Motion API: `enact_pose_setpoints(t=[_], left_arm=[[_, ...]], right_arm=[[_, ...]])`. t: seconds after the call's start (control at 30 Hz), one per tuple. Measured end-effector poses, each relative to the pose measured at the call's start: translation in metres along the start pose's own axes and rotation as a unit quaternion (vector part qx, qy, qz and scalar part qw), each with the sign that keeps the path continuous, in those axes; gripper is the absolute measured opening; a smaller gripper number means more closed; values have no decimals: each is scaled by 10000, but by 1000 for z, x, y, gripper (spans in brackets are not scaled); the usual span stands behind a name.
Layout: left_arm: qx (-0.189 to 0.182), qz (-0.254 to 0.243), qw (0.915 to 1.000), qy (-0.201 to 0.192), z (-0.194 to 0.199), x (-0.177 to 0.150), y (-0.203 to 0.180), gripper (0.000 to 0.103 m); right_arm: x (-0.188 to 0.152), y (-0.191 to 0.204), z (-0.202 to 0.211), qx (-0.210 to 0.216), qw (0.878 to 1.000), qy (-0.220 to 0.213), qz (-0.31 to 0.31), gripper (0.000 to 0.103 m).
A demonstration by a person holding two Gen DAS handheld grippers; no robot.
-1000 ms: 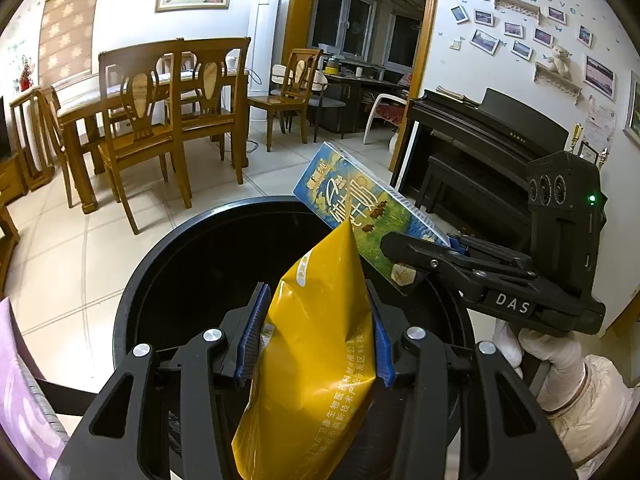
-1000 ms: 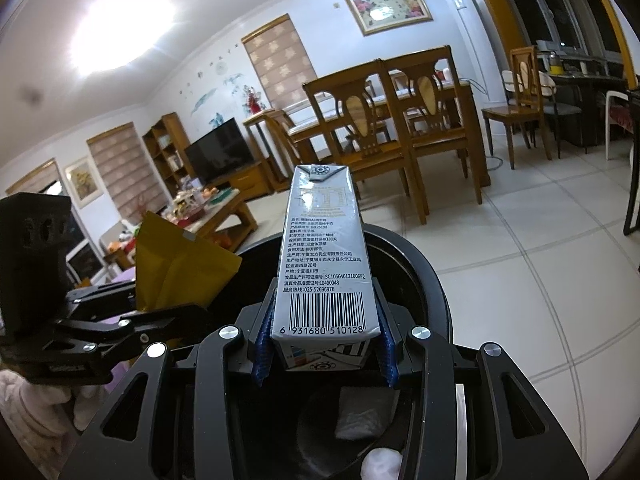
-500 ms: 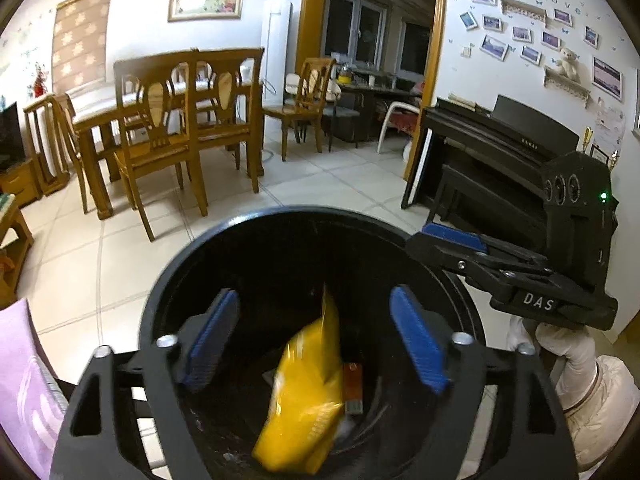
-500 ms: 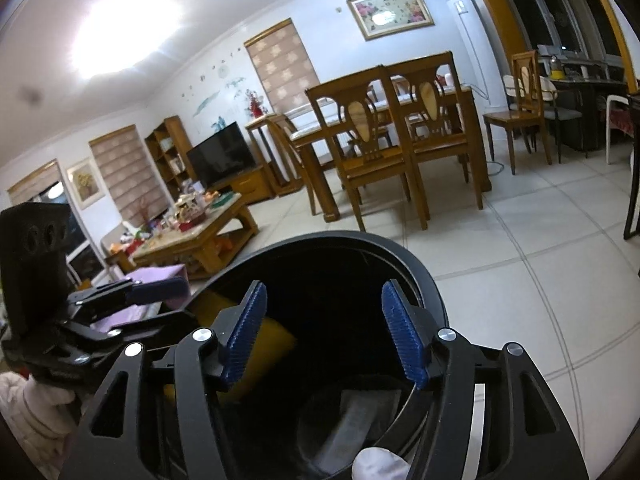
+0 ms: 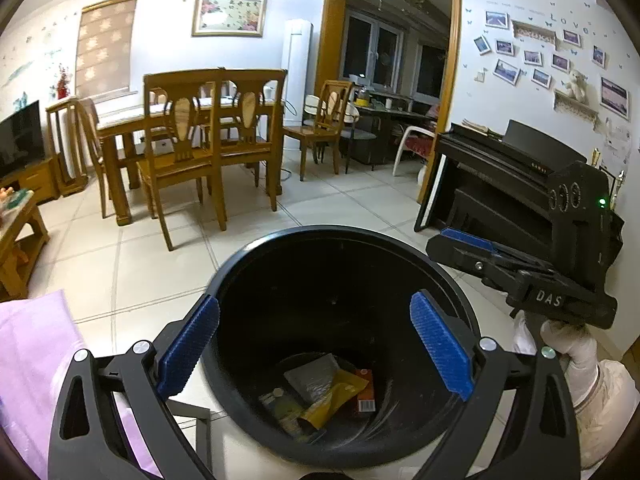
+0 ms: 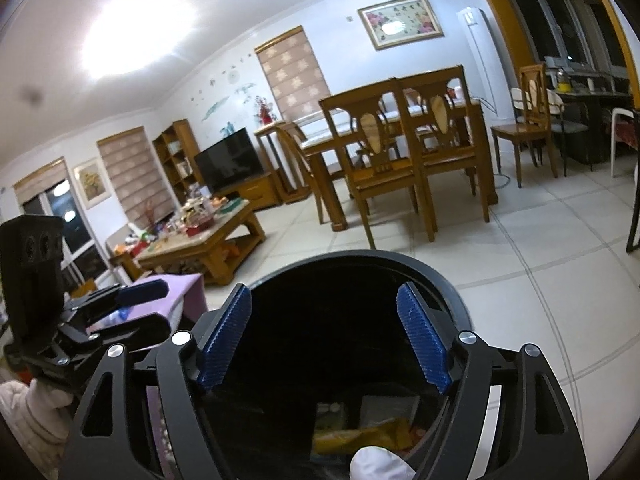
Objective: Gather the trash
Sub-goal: 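Move both open tools back over the table, then grasp the purple tube with the left tool while the right tool grasps the clear plastic tray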
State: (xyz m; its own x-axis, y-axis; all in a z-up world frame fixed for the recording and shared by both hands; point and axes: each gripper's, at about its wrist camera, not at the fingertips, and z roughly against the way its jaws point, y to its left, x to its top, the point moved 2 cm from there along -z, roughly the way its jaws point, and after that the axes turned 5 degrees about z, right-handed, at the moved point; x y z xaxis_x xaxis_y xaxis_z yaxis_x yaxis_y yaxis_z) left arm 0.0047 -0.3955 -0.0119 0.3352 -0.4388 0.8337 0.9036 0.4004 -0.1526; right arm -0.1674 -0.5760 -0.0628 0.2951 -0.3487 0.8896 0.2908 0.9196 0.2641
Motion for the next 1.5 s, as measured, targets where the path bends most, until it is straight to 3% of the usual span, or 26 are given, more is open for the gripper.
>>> enact_pose_setpoints(t=[0.33,0.5,0.63,0.77,0.93,1.07,1.17,1.2,1.27,1.3,1.37,1.5], left_arm=[[415,467,9974,-349,89,-21,63,97],[928,782,9915,-471,147,-45,116,97],[1444,1000,9837,-380,193,-72,167,97],[2216,1161,9682,-92,238,-107,227,97],[2622,1234,9567,273,272,-136,288,97],[2664,1256,9525,773,276,-151,331,96],[2620,1252,9523,943,277,-155,349,92],[2599,1210,9525,1027,275,-155,352,90],[2594,1141,9518,1170,271,-157,355,86],[2585,1104,9516,1245,269,-158,358,86],[2522,1028,9525,1361,266,-165,360,83],[2403,787,9554,1529,258,-167,356,80]], right_arm=[[25,84,-22,508,9970,223,546,80],[28,149,-40,947,9902,428,938,87],[21,213,-62,1459,9785,750,1247,98],[8,275,-87,1869,9624,1254,1520,98],[-15,352,-118,2162,9332,1699,2312,98],[-29,402,-145,2178,8948,1947,3375,98],[-35,424,-161,2270,8558,1908,4239,98],[-40,435,-168,2382,8339,1901,4601,98],[-43,443,-172,2526,8041,1783,5077,98],[-47,450,-175,2645,7777,1726,5435,98],[-52,457,-183,2715,7365,1655,5971,98],[-58,467,-200,2945,6961,1875,6273,98]])
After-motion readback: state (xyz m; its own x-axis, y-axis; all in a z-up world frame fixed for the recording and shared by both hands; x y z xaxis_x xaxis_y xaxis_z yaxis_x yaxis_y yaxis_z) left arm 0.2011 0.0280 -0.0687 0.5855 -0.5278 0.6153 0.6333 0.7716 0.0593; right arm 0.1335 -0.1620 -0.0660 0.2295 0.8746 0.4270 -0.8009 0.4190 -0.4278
